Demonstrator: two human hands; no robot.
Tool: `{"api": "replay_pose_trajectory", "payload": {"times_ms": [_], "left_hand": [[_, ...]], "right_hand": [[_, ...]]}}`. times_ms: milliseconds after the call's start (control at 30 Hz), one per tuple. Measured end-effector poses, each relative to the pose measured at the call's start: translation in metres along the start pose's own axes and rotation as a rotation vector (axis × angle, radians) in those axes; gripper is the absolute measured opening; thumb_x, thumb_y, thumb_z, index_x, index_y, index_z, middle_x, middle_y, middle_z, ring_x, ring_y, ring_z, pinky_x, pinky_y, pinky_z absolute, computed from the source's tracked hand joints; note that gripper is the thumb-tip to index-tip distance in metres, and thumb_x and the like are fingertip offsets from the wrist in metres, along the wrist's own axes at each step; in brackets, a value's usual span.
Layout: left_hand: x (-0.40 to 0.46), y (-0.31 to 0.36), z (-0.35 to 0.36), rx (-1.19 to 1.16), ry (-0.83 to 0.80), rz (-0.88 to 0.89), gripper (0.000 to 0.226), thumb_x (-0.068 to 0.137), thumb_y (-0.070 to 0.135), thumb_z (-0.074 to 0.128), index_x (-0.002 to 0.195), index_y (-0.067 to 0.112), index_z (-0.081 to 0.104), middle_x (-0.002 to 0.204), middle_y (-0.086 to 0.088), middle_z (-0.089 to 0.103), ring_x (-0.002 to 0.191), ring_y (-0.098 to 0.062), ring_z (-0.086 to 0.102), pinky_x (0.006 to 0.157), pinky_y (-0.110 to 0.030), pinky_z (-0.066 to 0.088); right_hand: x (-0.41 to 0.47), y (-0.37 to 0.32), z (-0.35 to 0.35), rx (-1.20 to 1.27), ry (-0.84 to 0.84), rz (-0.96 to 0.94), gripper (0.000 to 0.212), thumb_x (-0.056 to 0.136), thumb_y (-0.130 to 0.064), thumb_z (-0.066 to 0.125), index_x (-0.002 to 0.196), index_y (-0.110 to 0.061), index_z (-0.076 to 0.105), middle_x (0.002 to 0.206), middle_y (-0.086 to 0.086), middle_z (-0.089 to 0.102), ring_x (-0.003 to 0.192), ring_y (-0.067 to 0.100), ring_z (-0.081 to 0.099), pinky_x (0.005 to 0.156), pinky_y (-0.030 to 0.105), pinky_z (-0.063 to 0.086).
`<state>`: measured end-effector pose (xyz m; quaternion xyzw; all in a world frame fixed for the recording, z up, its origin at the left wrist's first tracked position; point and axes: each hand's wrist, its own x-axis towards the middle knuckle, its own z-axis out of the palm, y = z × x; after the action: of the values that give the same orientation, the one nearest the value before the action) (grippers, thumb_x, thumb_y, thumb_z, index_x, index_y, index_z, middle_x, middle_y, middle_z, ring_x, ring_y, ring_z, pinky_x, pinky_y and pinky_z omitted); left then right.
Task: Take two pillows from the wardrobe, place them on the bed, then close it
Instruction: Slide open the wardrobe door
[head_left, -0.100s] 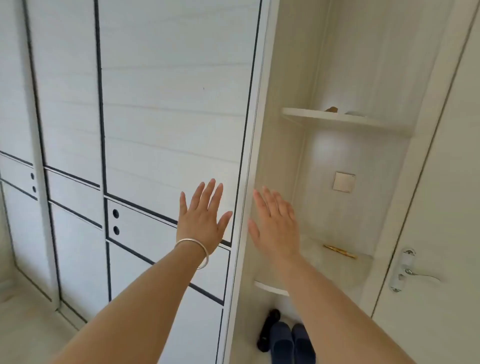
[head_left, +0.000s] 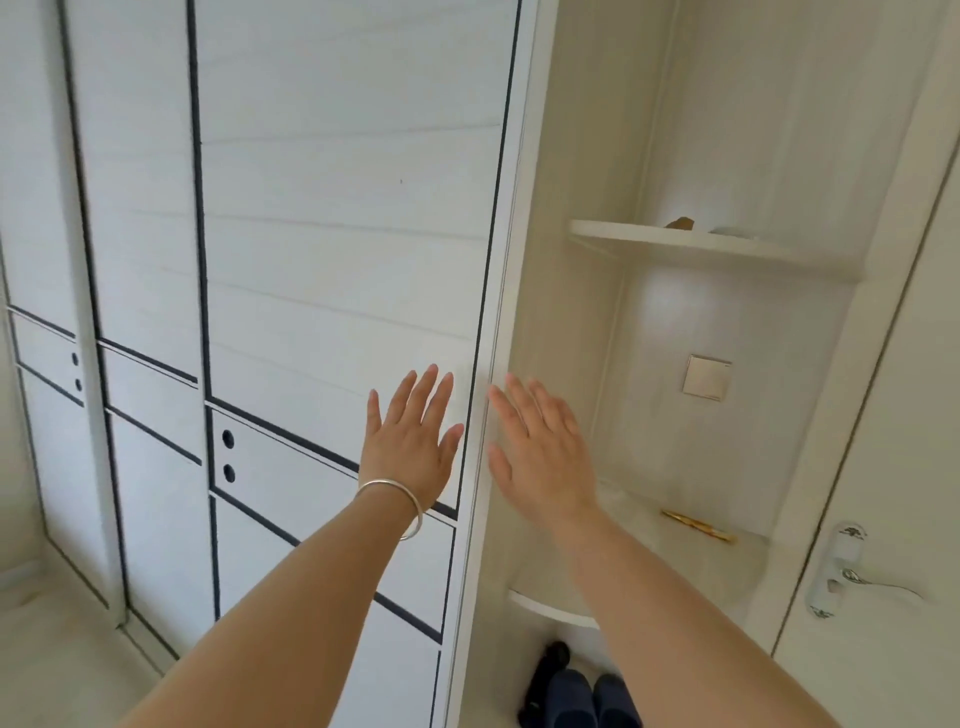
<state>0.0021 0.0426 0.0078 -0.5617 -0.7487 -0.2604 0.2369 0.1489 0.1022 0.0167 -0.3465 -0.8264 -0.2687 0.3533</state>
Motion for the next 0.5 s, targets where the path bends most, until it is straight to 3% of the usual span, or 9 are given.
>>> {"api": "replay_pose_trajectory", "payload": {"times_ms": [133, 300, 400, 500], "left_hand": [[0.04, 0.017, 0.032, -0.097, 0.022, -0.082, 0.052, 0.1, 0.031, 0.015, 0.149, 0.029, 0.001, 0.159, 0.011, 0.003, 0.146, -0.012, -0.002, 0.119, -0.045, 0.001], [0.056, 0.025, 0.065, -0.275, -0.01, -0.144, 0.053, 0.099, 0.037, 0.014, 0.148, 0.035, -0.004, 0.154, 0.02, -0.014, 0.145, -0.007, -0.007, 0.119, -0.043, 0.0], [0.058, 0.026, 0.077, -0.265, 0.034, -0.136, 0.057, 0.1, 0.034, 0.022, 0.148, 0.032, -0.009, 0.149, 0.02, -0.024, 0.145, -0.008, -0.01, 0.118, -0.044, -0.001], [0.063, 0.021, 0.08, -0.17, 0.0, -0.185, 0.068, 0.096, 0.033, 0.032, 0.148, 0.028, -0.011, 0.154, 0.012, -0.022, 0.145, -0.01, -0.012, 0.118, -0.044, 0.0]], "right_hand": [[0.031, 0.023, 0.029, 0.012, 0.14, -0.174, 0.055, 0.085, -0.034, 0.038, 0.136, -0.017, 0.049, 0.144, 0.004, 0.049, 0.134, 0.025, 0.042, 0.11, 0.041, 0.024], [0.04, 0.039, 0.053, 0.064, 0.273, -0.333, 0.053, 0.088, -0.03, 0.046, 0.141, -0.019, 0.04, 0.148, 0.003, 0.044, 0.138, 0.021, 0.028, 0.117, 0.04, 0.012], [0.047, 0.037, 0.061, 0.105, 0.321, -0.357, 0.053, 0.089, -0.029, 0.045, 0.141, -0.02, 0.037, 0.148, 0.002, 0.043, 0.139, 0.02, 0.027, 0.118, 0.039, 0.01], [0.051, 0.028, 0.063, 0.166, 0.344, -0.366, 0.054, 0.088, -0.03, 0.045, 0.141, -0.019, 0.038, 0.148, 0.003, 0.043, 0.139, 0.021, 0.025, 0.118, 0.039, 0.01]]}}
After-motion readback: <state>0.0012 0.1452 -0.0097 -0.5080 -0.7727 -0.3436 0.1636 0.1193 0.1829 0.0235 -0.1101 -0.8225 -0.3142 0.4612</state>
